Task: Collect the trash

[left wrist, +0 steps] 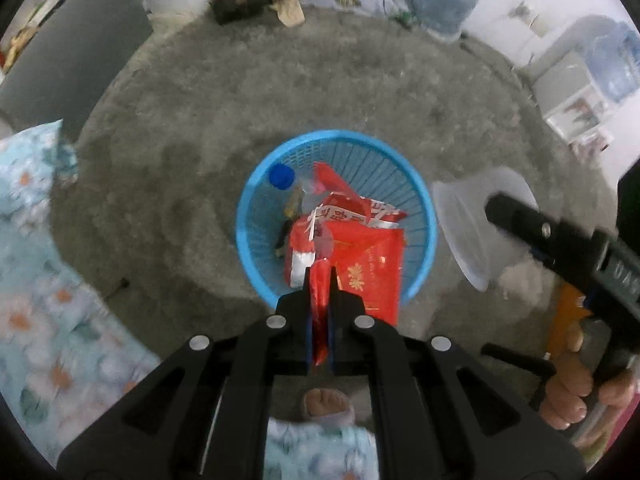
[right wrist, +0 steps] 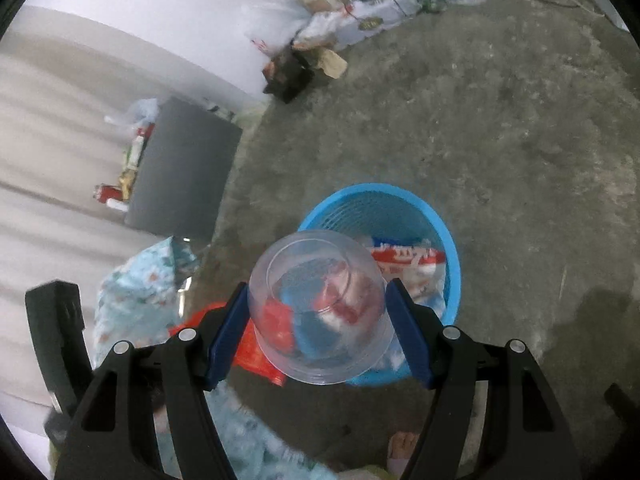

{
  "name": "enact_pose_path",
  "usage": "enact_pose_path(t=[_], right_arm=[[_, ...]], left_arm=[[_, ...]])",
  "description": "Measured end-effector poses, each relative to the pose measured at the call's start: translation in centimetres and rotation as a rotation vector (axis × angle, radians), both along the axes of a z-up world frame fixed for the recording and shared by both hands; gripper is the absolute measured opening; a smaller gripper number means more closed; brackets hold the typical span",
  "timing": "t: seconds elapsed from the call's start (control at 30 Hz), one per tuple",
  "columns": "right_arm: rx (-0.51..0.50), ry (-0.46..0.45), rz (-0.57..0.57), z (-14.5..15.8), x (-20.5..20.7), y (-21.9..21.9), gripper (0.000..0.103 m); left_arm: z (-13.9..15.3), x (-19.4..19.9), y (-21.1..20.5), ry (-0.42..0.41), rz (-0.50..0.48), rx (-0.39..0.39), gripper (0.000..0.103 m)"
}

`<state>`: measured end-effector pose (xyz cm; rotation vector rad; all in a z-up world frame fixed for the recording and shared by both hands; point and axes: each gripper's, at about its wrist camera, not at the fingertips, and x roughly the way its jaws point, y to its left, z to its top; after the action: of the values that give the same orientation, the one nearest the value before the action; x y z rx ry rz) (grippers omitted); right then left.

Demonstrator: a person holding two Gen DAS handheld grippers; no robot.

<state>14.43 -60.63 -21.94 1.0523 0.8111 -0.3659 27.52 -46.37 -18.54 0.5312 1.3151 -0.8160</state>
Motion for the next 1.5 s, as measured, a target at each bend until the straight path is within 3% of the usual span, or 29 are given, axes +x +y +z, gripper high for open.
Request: enact_pose_path(t=[0.03,0.07,0.1,0.13,0.27,0.47,0.73,0.87,1.03,1.3,1.4,1.5], right_arm=[[0.015,0.011,0.000,-1.1,1.0,-0.7,0.068],[0.032,0.025,0.006,-2.1,1.9,-1.3,0.072],[0.053,0.041,0.022,-3.1,2.8,-1.7,0.083],[0.084,0.074,0.036,-4.9,3.8,-2.1,0.084],[0.105,0.180,0.009,-7.8,3.4,-2.2,0.084],[0.071,0.122,0.001,-6.2,0.8,-1.6,0.084],[-0.031,0.031,-0.017,0.6,-4.0,1.7,0.084],[-0.130,-0.025,0.030,5.4,-6.8,6.2,0.084],[-0.257,-0.105,0.122,11.9,-9.5,12.6,0.084],[-0.512,-0.220,0.313,22.3,-11.3,23.0,0.091],[-0.616,-0.269,0.369,25.0,-12.0,26.9,0.095],[-0.683,-0.256,0.409,26.2,-12.4,29.6,0.096]], left_arm=[[-1.2,0.2,-0.9,0.012,-0.004,0.009,0.011],[-2.0,0.3,-1.3,0.027,-0.006,0.021,0.032],[-2.9,0.5,-1.9,0.043,-0.006,0.040,0.044],[-3.5,0.7,-2.2,0.050,-0.007,0.051,0.056],[-4.4,0.9,-2.5,0.049,0.004,0.080,0.057],[-0.2,0.1,-0.9,-0.022,-0.025,0.027,0.063],[10.3,-2.6,4.7,-0.111,-0.021,-0.146,0.068],[17.1,-5.8,10.4,-0.176,-0.024,-0.297,0.078],[22.7,-10.5,18.2,-0.252,-0.019,-0.418,0.085],[27.9,-16.8,31.6,-0.367,0.290,-0.586,0.093],[28.5,-18.9,35.3,-0.436,0.414,-0.584,0.094],[28.8,-20.1,38.2,-0.507,0.514,-0.549,0.094]])
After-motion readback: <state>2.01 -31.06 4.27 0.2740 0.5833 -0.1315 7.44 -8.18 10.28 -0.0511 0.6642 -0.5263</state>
